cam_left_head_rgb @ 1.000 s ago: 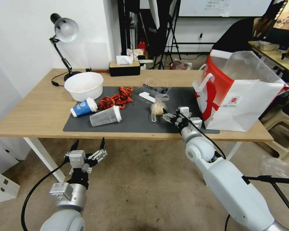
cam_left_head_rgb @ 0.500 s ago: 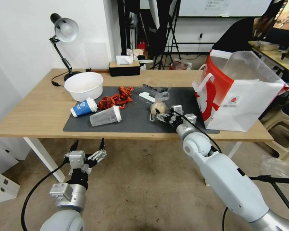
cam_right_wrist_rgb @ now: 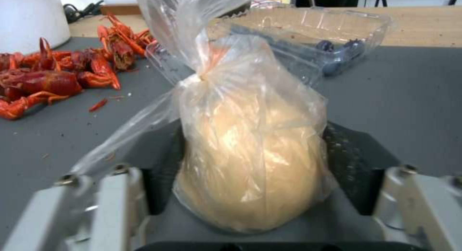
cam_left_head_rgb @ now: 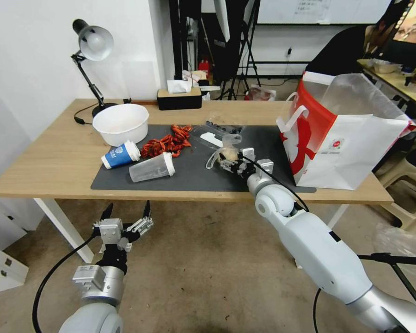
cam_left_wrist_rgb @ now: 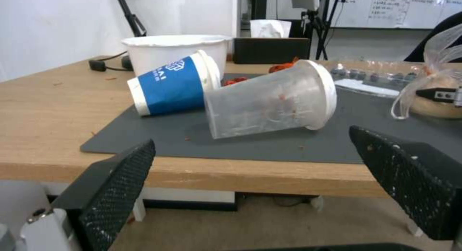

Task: Pick up the trash from the table and place it into the takeout bag.

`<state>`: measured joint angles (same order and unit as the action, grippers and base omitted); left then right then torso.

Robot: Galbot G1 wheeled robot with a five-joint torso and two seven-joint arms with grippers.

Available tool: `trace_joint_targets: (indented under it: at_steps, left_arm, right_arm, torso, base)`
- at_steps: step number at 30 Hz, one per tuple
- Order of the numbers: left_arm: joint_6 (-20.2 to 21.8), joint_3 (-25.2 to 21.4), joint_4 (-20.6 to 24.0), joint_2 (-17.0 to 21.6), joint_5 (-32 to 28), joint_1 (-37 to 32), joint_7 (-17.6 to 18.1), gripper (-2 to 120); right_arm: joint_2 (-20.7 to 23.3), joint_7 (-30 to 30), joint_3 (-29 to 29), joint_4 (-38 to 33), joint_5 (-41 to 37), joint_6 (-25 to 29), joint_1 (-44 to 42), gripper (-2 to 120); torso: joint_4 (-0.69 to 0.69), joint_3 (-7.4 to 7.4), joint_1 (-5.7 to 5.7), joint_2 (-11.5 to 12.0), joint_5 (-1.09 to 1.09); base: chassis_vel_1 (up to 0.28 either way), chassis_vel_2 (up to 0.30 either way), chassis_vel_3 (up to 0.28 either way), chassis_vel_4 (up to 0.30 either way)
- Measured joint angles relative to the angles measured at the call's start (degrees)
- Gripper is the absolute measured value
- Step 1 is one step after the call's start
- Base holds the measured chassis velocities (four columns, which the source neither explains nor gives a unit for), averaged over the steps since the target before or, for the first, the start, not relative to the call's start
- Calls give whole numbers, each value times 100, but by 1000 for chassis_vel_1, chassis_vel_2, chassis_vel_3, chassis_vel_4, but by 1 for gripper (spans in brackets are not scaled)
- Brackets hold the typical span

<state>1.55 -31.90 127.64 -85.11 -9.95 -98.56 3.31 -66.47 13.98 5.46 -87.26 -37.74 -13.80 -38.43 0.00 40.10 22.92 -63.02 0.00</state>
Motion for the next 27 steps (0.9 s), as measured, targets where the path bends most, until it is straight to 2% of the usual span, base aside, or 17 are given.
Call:
trace_joint_targets:
  at_steps: [1,5,6,9,10,12,17,27]
  left_arm:
    - [0,0,0,0,0,0,0,100]
    - [0,1,-20,-5,0,14,12,100]
    - [0,1,-20,-5,0,14,12,100]
    - [0,2,-24,-6,0,16,14,100]
    - [0,2,-24,-6,0,16,14,100]
    - [0,1,-24,-6,0,16,15,100]
    - [-1,1,-15,-5,2,10,18,100]
    - [-3,3,11,14,2,7,20,100]
  right_arm:
    - [0,0,0,0,0,0,0,63]
    - [-15,38,7,9,32,-2,-18,45]
    - [-15,38,7,9,32,-2,-18,45]
    - [-13,73,-7,-58,36,-11,-58,32]
    - [-13,73,-7,-58,36,-11,-58,32]
    - [5,92,-31,-165,25,-16,-105,20]
    - [71,118,-158,-571,-54,-28,-259,7]
    - [238,-118,-658,-1548,-457,183,-569,5]
  torso:
    - [0,0,0,0,0]
    - [0,0,0,0,0]
    - [0,0,0,0,0]
    - [0,0,0,0,0]
    - [0,0,0,0,0]
    - [0,0,0,0,1]
    - [0,0,0,0,0]
    - [0,0,0,0,1]
  base:
    - [0,0,0,0]
    - [0,0,0,0]
    - [0,0,0,0]
    - [0,0,0,0]
    - [0,0,0,0]
    - [0,0,0,0]
    - [0,0,0,0]
    - [0,0,0,0]
